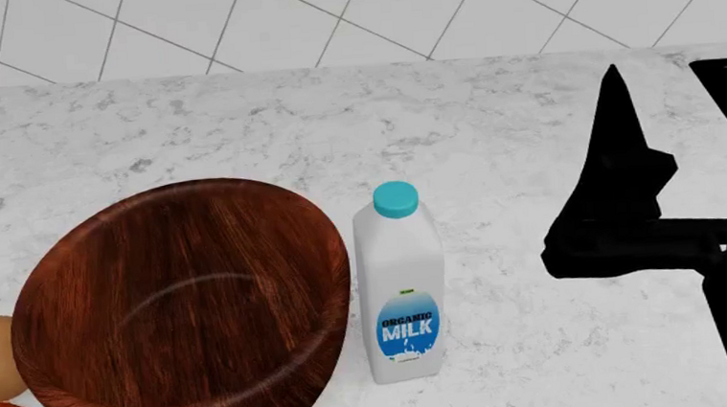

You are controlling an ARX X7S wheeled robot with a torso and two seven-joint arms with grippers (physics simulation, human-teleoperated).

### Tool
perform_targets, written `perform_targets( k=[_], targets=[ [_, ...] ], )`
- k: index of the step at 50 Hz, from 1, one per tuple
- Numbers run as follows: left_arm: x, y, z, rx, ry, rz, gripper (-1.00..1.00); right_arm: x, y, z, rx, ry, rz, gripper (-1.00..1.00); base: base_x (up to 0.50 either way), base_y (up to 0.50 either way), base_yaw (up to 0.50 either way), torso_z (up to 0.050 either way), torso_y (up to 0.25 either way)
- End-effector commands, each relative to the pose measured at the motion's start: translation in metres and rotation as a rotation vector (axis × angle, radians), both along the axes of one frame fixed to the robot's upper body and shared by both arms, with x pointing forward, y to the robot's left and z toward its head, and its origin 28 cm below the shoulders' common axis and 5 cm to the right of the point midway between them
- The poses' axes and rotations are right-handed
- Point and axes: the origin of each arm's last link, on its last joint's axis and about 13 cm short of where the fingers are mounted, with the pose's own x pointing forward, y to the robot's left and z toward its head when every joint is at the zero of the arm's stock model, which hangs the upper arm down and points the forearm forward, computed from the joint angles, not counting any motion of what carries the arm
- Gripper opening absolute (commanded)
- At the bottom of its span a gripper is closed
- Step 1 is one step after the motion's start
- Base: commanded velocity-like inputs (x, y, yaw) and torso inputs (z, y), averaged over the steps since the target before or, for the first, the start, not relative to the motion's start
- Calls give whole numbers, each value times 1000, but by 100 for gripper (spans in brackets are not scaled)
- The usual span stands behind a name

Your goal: Place the eggs and milk next to the bowl.

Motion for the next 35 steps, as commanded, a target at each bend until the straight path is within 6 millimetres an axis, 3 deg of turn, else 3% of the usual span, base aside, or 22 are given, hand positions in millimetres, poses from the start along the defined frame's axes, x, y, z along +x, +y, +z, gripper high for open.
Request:
perform_targets(
  k=[1, 35],
  targets=[
    [-1, -6, -12, -34, 10, -11, -100, 1, 4, -5, 47, 11, -5, 100, 0, 0, 0, 0, 0],
    [2, -6, -21, -65, 53, -4, -100, 1, 0, -6, 49, 8, -9, 100, 1, 0, -1, 0, 0]
  ],
)
